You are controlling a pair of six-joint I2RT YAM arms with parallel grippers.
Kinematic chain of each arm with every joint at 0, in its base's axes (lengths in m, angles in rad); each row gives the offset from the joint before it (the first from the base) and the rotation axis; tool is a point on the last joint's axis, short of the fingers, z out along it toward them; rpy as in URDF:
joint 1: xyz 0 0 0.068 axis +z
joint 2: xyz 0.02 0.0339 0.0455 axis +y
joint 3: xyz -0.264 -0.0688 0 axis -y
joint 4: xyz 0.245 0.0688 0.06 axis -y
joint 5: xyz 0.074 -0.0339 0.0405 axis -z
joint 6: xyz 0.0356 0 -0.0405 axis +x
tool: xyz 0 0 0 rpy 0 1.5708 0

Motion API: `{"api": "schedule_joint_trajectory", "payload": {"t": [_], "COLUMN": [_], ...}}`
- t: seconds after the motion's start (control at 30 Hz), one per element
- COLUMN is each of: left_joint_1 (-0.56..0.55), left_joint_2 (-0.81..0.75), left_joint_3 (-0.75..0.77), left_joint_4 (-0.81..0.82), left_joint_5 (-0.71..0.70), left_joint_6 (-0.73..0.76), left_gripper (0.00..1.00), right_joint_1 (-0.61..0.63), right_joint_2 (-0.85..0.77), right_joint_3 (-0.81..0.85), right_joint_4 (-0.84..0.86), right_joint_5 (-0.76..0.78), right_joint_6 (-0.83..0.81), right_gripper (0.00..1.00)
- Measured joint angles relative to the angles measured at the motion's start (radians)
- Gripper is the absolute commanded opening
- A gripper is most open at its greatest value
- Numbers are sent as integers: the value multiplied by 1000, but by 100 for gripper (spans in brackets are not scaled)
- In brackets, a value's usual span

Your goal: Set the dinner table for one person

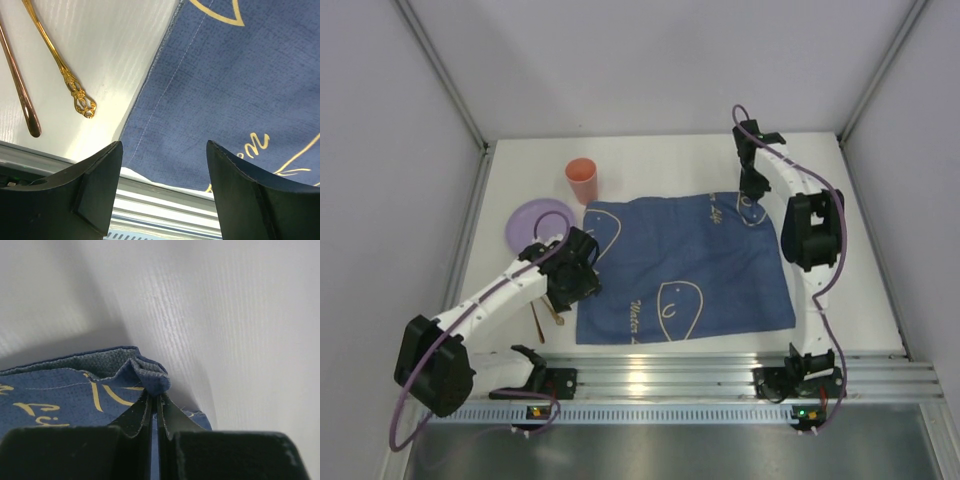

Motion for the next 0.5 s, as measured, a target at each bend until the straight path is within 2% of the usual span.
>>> {"api": "schedule_joint_trajectory", "payload": {"t": [0.27, 0.3, 0.33, 0.37, 0.4, 0.5], "left_joint_1": [0, 0, 0, 0, 0, 0], "left_joint_2": [-56, -59, -62, -68, -75, -98], "left_joint_3": [0, 0, 0, 0, 0, 5], "left_joint_4": [-27, -31, -34, -37, -40, -55], "left_joint_5": [0, 0, 0, 0, 1, -6], "left_joint_6": [0, 0, 0, 0, 0, 3], "left_gripper": [73, 75, 76, 79, 85, 92], "right_joint_1": [-44, -50, -55, -58, -62, -65], "right_joint_2": [1, 1, 1, 1, 1, -10], "right_joint_3": [-51, -53, -53, -53, -53, -79], "right_joint_4": [-39, -45, -48, -48, -48, -32], "right_joint_5": [86, 89, 88, 87, 85, 63], "right_joint_6": [22, 25, 26, 26, 29, 19], "right_gripper": [0, 4, 14, 31, 54, 77]}}
